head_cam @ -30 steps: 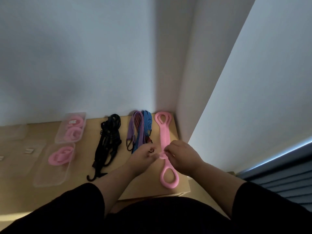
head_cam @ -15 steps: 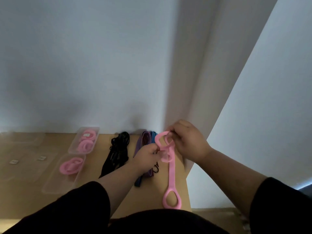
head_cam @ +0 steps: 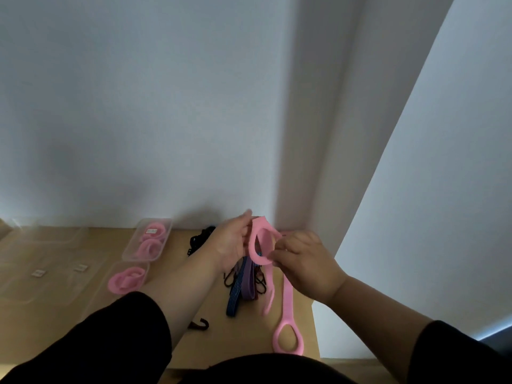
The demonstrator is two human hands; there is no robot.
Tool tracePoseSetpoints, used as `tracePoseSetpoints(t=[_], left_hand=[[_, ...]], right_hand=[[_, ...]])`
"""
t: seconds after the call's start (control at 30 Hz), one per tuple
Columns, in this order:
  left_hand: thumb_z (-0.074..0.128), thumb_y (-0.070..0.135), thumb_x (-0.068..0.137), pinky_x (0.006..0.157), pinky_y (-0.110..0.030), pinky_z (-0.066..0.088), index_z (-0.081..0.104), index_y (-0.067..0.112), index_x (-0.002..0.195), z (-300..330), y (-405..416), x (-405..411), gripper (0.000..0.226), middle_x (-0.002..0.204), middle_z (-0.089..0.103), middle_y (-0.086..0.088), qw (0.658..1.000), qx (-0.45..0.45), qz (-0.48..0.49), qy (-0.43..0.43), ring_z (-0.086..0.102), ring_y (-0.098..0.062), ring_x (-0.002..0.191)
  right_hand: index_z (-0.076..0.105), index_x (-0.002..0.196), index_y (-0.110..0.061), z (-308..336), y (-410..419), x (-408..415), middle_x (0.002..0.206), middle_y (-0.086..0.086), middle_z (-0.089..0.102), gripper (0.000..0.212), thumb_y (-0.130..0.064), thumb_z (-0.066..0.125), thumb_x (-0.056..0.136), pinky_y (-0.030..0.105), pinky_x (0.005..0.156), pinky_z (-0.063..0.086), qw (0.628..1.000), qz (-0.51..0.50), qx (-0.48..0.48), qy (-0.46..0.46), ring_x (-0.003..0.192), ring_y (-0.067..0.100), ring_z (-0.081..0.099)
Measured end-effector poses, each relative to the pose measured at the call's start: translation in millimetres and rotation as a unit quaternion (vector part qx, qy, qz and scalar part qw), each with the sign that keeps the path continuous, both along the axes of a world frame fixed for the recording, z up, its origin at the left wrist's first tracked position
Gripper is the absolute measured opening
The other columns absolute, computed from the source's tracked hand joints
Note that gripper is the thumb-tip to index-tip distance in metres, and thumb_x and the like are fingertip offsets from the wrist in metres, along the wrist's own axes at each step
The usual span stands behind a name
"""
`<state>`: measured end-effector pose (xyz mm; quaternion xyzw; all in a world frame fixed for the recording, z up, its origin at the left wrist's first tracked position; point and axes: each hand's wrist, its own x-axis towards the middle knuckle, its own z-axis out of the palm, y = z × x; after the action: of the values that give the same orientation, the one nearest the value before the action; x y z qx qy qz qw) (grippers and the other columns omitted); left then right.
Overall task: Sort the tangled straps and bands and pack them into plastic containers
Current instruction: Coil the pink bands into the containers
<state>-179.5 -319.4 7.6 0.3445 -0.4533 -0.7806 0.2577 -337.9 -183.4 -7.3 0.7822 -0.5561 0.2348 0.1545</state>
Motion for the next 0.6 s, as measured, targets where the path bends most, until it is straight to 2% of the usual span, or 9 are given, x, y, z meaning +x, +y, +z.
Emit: tracePoseSetpoints(t=[0.07, 0.17, 0.27, 0.33, 0.43, 0.5, 0.6], left_hand=[[0.06, 0.016, 0.099, 0.089, -0.048, 0.053, 0.073, 0.006, 0.1, 2, 1, -2, 0.016, 0.099, 0.071, -0.02, 0.997, -0.071, 0.006, -0.023, 0.066, -0.032, 0.089], [0.061, 0.01, 0.097, 0.089, -0.047, 0.057, 0.073, 0.01, 0.105, 3, 4, -5, 0.014, 0.102, 0.073, -0.017, 0.986, -0.153, -0.026, -0.055, 0.07, -0.03, 0.093], [0.062, 0.008, 0.096, 0.09, -0.039, 0.056, 0.07, 0.015, 0.106, 6, 9, -9, 0.014, 0.1, 0.076, -0.009, 0.974, -0.207, -0.059, -0.071, 0.072, -0.023, 0.095], [0.064, 0.008, 0.095, 0.089, -0.035, 0.055, 0.067, 0.015, 0.104, 8, 13, -11, 0.012, 0.095, 0.077, -0.008, 0.965, -0.239, -0.071, -0.083, 0.072, -0.02, 0.091], [0.066, 0.003, 0.093, 0.076, -0.029, 0.055, 0.063, 0.006, 0.095, 9, 17, -14, 0.005, 0.086, 0.074, -0.01, 0.968, -0.234, -0.084, -0.044, 0.068, -0.019, 0.08], [0.066, -0.001, 0.092, 0.069, -0.027, 0.055, 0.063, 0.006, 0.089, 11, 18, -15, 0.009, 0.083, 0.072, -0.01, 0.976, -0.209, -0.066, -0.018, 0.066, -0.019, 0.075], [0.067, -0.001, 0.09, 0.063, -0.026, 0.053, 0.065, 0.011, 0.084, 12, 17, -16, 0.014, 0.08, 0.069, -0.005, 0.979, -0.2, -0.035, -0.026, 0.064, -0.016, 0.07]], right_hand=[[0.076, 0.101, -0.023, -6, 2, 2, 0.096, -0.003, 0.066, 0.019, -0.021, 0.078, 0.082, 0.038, 0.082, 0.048, 1.0, 0.002, 0.013, 0.013, 0.089, 0.024, 0.063], [0.075, 0.104, -0.023, -10, 7, 1, 0.101, -0.003, 0.067, 0.018, -0.031, 0.07, 0.088, 0.038, 0.081, 0.05, 0.999, 0.015, 0.039, 0.007, 0.092, 0.024, 0.063], [0.071, 0.111, -0.02, 2, 6, 2, 0.104, -0.002, 0.068, 0.026, -0.036, 0.058, 0.096, 0.04, 0.081, 0.052, 0.995, -0.041, 0.042, -0.085, 0.092, 0.021, 0.062], [0.068, 0.113, -0.018, 19, 1, 2, 0.099, -0.009, 0.063, 0.032, -0.041, 0.055, 0.096, 0.032, 0.079, 0.049, 0.978, -0.115, 0.043, -0.171, 0.088, 0.013, 0.055], [0.061, 0.129, -0.022, 39, -7, 1, 0.106, -0.017, 0.054, 0.038, -0.042, 0.06, 0.097, 0.014, 0.08, 0.039, 0.941, -0.15, 0.126, -0.275, 0.095, 0.004, 0.05], [0.063, 0.128, -0.024, 44, -10, -2, 0.107, -0.014, 0.06, 0.034, -0.038, 0.062, 0.097, 0.016, 0.08, 0.042, 0.929, -0.127, 0.171, -0.302, 0.096, 0.006, 0.055], [0.071, 0.112, -0.025, 48, -12, -3, 0.098, -0.013, 0.068, 0.018, -0.032, 0.064, 0.097, 0.019, 0.076, 0.046, 0.922, -0.102, 0.185, -0.325, 0.091, 0.004, 0.06]])
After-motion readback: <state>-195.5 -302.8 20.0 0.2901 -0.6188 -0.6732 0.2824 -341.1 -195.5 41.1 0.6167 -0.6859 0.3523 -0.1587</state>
